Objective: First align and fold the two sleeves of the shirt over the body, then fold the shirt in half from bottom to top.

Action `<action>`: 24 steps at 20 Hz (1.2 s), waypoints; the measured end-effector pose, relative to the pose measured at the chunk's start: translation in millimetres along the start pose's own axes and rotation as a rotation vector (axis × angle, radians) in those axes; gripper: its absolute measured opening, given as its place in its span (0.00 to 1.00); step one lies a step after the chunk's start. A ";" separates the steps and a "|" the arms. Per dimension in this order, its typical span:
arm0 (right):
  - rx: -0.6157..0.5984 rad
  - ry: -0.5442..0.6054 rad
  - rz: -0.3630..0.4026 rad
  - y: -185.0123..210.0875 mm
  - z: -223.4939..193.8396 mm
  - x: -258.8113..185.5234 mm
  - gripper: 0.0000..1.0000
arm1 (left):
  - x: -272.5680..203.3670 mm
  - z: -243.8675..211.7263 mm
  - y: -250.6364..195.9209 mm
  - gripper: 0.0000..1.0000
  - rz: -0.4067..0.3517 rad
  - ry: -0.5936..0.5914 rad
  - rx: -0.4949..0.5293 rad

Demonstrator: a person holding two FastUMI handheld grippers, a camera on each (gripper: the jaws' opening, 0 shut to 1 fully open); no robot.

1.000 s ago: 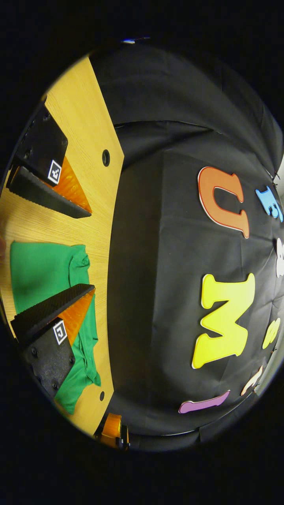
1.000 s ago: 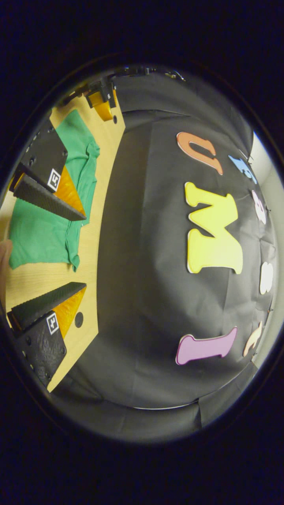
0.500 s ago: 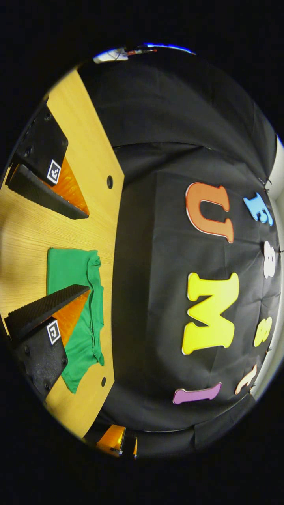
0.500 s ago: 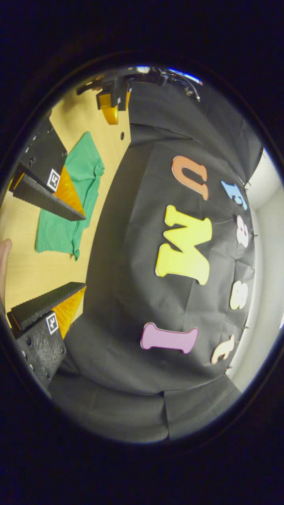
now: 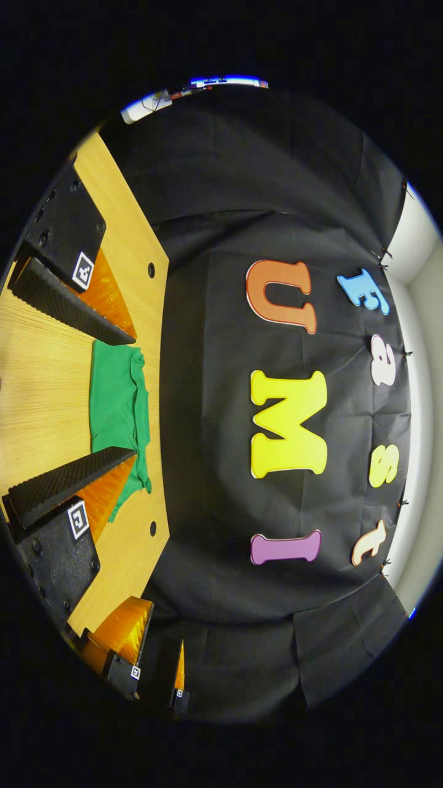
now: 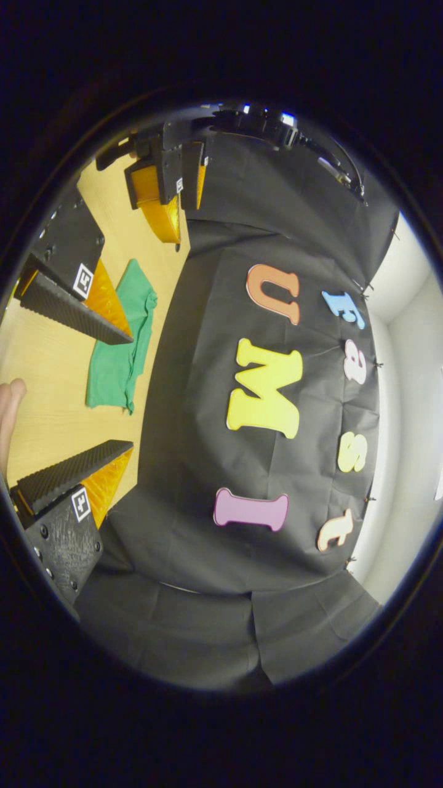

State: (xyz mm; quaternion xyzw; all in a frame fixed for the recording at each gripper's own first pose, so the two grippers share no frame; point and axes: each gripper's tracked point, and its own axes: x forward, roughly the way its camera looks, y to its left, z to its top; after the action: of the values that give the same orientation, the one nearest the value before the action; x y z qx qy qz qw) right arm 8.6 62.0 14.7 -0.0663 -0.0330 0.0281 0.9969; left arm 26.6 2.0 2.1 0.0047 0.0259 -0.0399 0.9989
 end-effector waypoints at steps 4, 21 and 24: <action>0.013 -0.011 -0.009 -9.5 4.7 -21.7 0.95 | -24.2 -1.3 -18.1 1.00 0.003 -0.023 0.014; 0.128 0.008 -0.022 -20.7 -9.6 -5.8 0.95 | -11.8 -10.8 -1.1 1.00 -0.006 0.007 -0.041; 0.119 -0.005 -0.017 -19.0 -8.0 -7.3 0.95 | -8.5 -14.2 -6.3 1.00 -0.019 0.020 -0.049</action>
State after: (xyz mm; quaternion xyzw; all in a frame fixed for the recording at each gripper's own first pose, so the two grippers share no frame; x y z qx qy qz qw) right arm 2.9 41.7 8.8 -0.0065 -0.0342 0.0217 0.9992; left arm 16.8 -3.4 -11.7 -0.0198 0.0370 -0.0488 0.9979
